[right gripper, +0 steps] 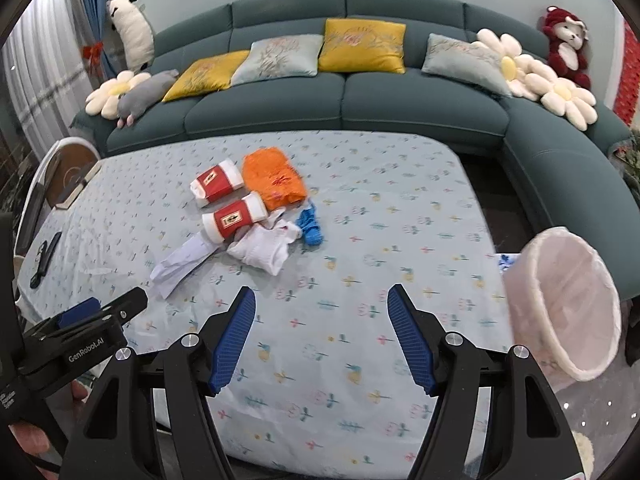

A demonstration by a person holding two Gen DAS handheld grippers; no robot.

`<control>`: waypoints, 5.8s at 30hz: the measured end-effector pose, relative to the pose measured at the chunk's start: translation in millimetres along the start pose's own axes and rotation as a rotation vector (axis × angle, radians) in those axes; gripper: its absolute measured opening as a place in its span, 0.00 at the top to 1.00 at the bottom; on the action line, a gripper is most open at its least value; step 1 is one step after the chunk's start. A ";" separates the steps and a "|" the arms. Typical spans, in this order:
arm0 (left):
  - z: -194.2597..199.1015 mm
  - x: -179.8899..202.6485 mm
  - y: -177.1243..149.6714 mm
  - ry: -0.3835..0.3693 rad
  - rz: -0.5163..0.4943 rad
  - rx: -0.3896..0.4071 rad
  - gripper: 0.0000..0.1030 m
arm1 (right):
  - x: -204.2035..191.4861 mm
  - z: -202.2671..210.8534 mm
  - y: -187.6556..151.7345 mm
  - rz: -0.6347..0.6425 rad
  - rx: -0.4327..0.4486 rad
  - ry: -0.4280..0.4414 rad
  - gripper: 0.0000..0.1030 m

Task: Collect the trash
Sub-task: 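Grasp the white cloth glove with the left tool while the right tool grasps the white knit glove, then carry both white gloves to the wastebasket and open both tools, then move both open tools back over the table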

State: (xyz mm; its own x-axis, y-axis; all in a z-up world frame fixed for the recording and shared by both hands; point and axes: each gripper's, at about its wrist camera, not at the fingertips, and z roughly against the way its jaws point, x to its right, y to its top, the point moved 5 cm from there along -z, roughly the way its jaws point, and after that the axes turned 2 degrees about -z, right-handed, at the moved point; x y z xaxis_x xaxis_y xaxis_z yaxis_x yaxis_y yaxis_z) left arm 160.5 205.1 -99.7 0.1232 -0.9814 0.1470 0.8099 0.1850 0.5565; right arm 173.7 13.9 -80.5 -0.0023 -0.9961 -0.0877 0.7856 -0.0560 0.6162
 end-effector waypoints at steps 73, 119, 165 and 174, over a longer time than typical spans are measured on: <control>61.7 254.5 -34.1 -0.315 -0.400 0.035 0.58 | 177.4 77.5 9.4 -0.240 0.179 -0.046 0.93; 11.8 472.6 -86.1 -0.485 -0.637 -0.083 0.47 | 381.0 66.3 -66.7 -0.554 0.131 -0.240 0.93; 25.2 225.8 -19.1 -0.182 -0.221 0.038 0.14 | 219.5 65.7 -13.7 -0.316 0.143 -0.147 0.32; 30.8 165.1 -10.7 -0.143 -0.120 0.052 0.14 | 161.4 58.7 -12.6 -0.246 0.119 -0.098 0.31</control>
State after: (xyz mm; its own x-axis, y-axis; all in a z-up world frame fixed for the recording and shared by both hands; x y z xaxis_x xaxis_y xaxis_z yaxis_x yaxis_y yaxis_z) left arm 154.5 42.7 -56.2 -0.0581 -0.9801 0.1899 0.7829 0.0733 0.6178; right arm 127.2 -150.1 -56.4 -0.2475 -0.9532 -0.1734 0.6760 -0.2981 0.6739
